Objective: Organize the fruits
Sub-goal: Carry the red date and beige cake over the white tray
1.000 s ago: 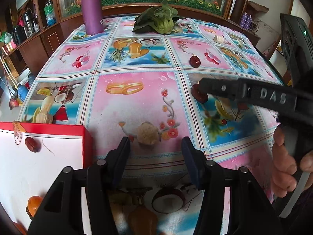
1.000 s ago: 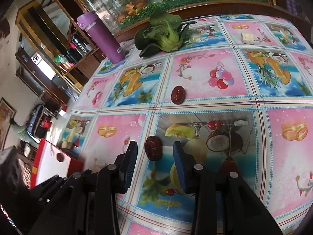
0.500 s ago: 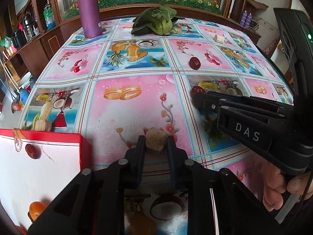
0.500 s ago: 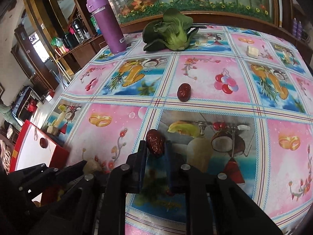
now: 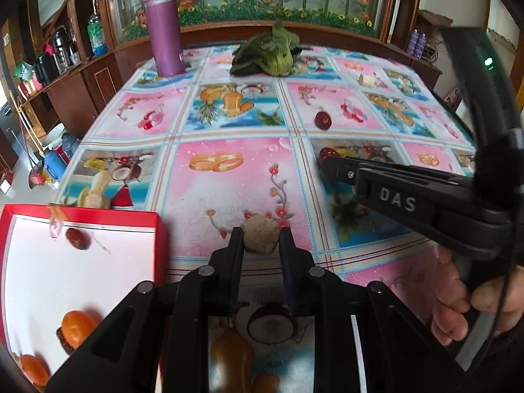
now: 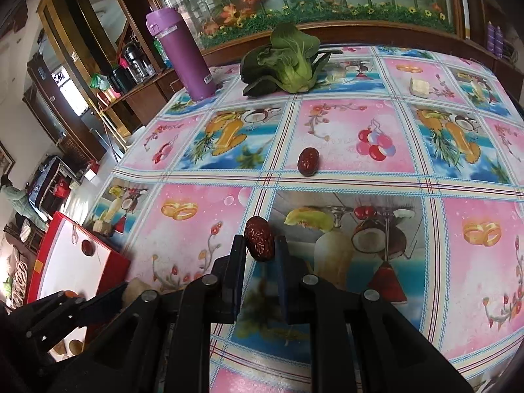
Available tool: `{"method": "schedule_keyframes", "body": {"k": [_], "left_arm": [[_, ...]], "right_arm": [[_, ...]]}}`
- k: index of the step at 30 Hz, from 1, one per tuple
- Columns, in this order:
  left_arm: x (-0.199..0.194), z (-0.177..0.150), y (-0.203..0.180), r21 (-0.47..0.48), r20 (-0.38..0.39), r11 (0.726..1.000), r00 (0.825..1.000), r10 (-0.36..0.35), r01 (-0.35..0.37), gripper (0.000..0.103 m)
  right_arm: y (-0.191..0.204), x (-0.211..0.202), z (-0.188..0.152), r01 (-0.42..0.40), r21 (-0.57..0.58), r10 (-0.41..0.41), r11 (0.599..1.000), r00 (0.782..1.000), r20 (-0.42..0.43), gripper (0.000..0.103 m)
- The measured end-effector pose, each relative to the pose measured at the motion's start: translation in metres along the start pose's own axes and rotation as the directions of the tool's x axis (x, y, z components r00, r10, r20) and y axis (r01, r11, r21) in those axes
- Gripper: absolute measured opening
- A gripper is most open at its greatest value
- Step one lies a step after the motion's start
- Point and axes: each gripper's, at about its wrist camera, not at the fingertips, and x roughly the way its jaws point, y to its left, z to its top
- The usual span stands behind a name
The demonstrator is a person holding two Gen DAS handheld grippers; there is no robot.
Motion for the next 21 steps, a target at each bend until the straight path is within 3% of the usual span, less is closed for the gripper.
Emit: {"method": "schedule_keyframes", "body": {"k": [6, 9, 13, 16, 21], "left_arm": [[-0.052, -0.009, 0.011, -0.023, 0.097, 1.0, 0.995, -0.01, 0.013, 0.024], [-0.079, -0.019, 0.033, -0.061, 0.14, 0.998, 0.99, 0.016, -0.008, 0.024], [-0.112, -0.039, 0.074, -0.113, 0.173, 0.991, 0.981, 0.093, -0.074, 0.024], [-0.128, -0.056, 0.105, -0.147, 0.166, 0.98, 0.974, 0.157, -0.133, 0.024], [-0.129, -0.081, 0.146, -0.223, 0.115, 0.959, 0.972, 0.203, -0.174, 0.024]], "right_arm": [[0.008, -0.016, -0.006, -0.055, 0.006, 0.055, 0.998, 0.998, 0.044, 0.016], [0.02, -0.024, -0.012, -0.086, -0.022, 0.087, 0.996, 0.994, 0.066, 0.016], [0.042, -0.033, -0.025, -0.192, -0.019, 0.193, 0.981, 0.979, 0.069, 0.016], [0.068, -0.037, -0.042, -0.255, -0.032, 0.256, 0.966, 0.965, 0.05, 0.016], [0.127, -0.04, -0.068, -0.347, -0.104, 0.348, 0.932, 0.938, -0.014, 0.016]]}}
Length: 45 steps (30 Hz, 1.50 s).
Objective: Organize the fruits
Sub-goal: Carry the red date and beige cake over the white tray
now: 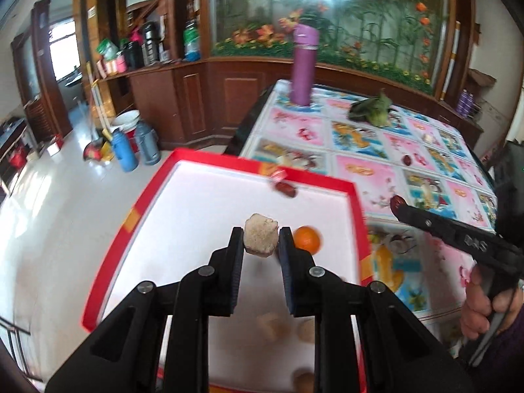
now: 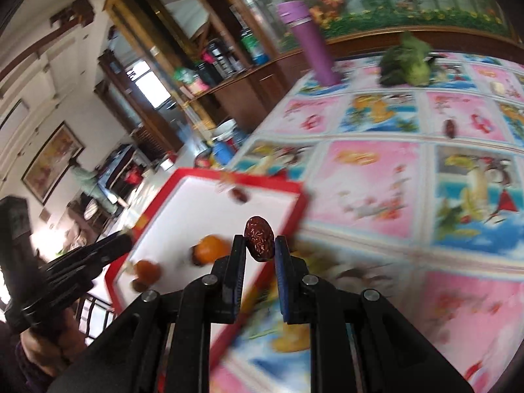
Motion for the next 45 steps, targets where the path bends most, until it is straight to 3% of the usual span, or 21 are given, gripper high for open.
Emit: {"method": "schedule_keyframes", "body": {"k": [5, 12, 20, 33, 45], "left_arm": [[0.007, -0.015, 0.007, 0.007, -0.033, 1.0, 0.999, -0.023, 0.023, 0.024], [0.01, -0.028, 0.018, -0.005, -0.062, 0.999, 0.998, -0.032, 0.031, 0.024], [0.017, -0.042, 0.018, 0.017, -0.107, 0.999, 0.994, -0.033, 0.035, 0.024], [0.028, -0.031, 0.013, 0.07, -0.119, 0.997, 0.993, -0.001, 0.009, 0.024], [0.055, -0.01, 0.008, 0.1, -0.142, 0.994, 0.989, 0.052, -0.038, 0.024]], "right_arm": [[0.047, 0.02, -0.012, 0.01, -0.12, -0.014, 0.993, 0.999, -0.033, 0.016], [0.071, 0.044, -0.023, -0.01, -0.172, -0.006, 0.985, 0.996, -0.09, 0.016], [0.082, 0.067, -0.034, 0.015, -0.214, -0.043, 0.977, 0.991, -0.128, 0.016], [0.077, 0.078, -0.037, 0.072, -0.217, -0.107, 0.973, 0.982, -0.153, 0.016], [0.076, 0.079, -0.037, 0.039, -0.247, -0.086, 0.968, 0.98, -0.179, 0.017]]}}
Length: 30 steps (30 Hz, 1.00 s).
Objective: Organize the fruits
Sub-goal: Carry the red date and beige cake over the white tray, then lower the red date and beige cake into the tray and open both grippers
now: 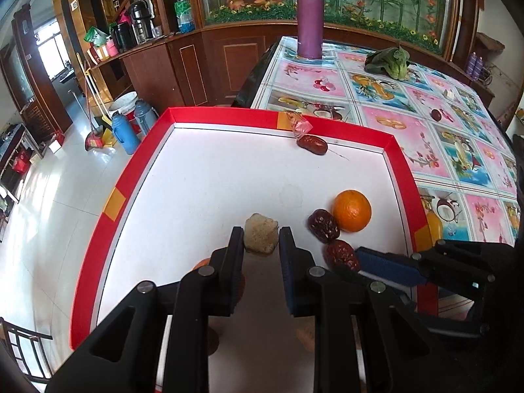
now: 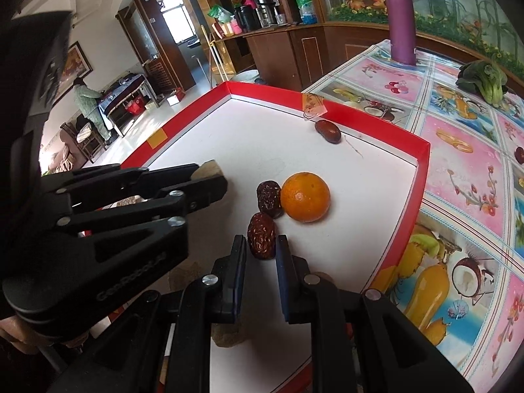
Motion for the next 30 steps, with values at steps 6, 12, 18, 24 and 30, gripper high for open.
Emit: {"method": "schedule_keyframes", "body": {"k": [6, 12, 18, 24, 30], "left_arm": [[0.011, 0.007, -0.005, 0.023, -0.021, 1.0, 1.0, 0.02, -0.019, 0.024], [0.019, 0.013, -0.013, 0.047, -0.027, 0.997, 0.998, 0.065, -0.063, 0.024], [0.02, 0.013, -0.016, 0.048, -0.029, 0.993, 0.994, 0.108, -0.107, 0.025], [0.001, 0.011, -0.017, 0.026, 0.022, 0.987, 0.988, 0.155, -0.156, 0.04], [-0.053, 0.005, -0.016, -0.03, 0.168, 0.978, 0.963, 0.21, -0.208, 0.067]], "right_arm": [[-0.001, 0.0, 0.0, -0.004, -0.004, 0.004, 1.0, 1.0, -0.003, 0.017], [-0.001, 0.001, 0.002, -0.015, -0.003, 0.015, 1.0, 1.0, -0.003, 0.018], [0.003, -0.004, -0.001, 0.003, -0.031, -0.002, 1.0, 1.0, 0.019, 0.04], [-0.002, -0.022, -0.004, 0.0, -0.039, 0.003, 0.999, 0.998, 0.07, 0.046], [-0.012, -0.051, -0.006, 0.004, 0.003, -0.004, 1.0, 0.989, 0.147, 0.046]]}}
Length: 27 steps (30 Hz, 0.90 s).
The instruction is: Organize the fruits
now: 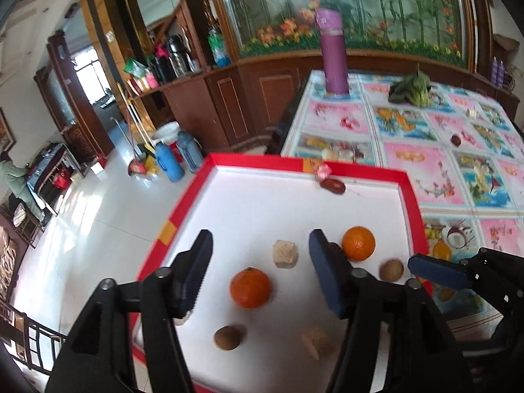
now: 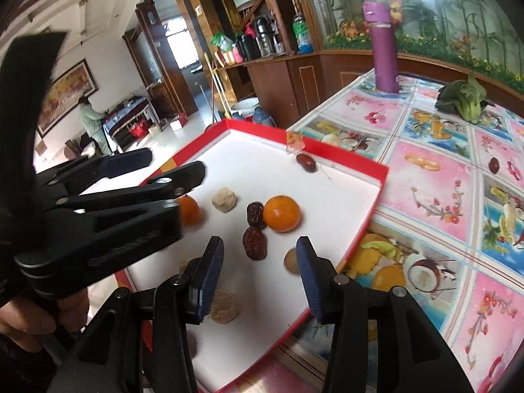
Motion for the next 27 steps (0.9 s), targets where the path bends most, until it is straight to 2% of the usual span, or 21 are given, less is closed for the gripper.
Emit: {"method": "schedule_keyframes", "body": {"k": [5, 14, 19, 27], "left_arm": [[-0.041, -0.001, 0.009, -0.035, 0.091, 0.999, 0.996, 0.024, -0.021, 0.083], [-0.089, -0.009, 0.019, -0.09, 0.162, 0.995, 0.985, 0.051, -0.037, 0.099], [-0.105, -0.014, 0.026, -0.135, 0.166, 0.989, 0.983, 0.077, -0.054, 0.103], [-0.122, -0.026, 0.028, -0.159, 0.172, 0.984, 0.979, 0.109, -0.081, 0.103]], "right_arm": [[0.002, -0.031, 0.006, 0.026, 0.02, -0.027, 0.999, 0.996, 0.083, 0.052], [0.014, -0.085, 0.009, 0.052, 0.05, -0.062, 0.997, 0.969, 0.24, 0.068], [0.021, -0.1, 0.003, 0.08, 0.034, -0.087, 0.996, 0.948, 0.305, 0.078], [0.023, -0.113, -0.012, 0.12, 0.043, -0.127, 0.992, 0.925, 0.357, 0.082]]}}
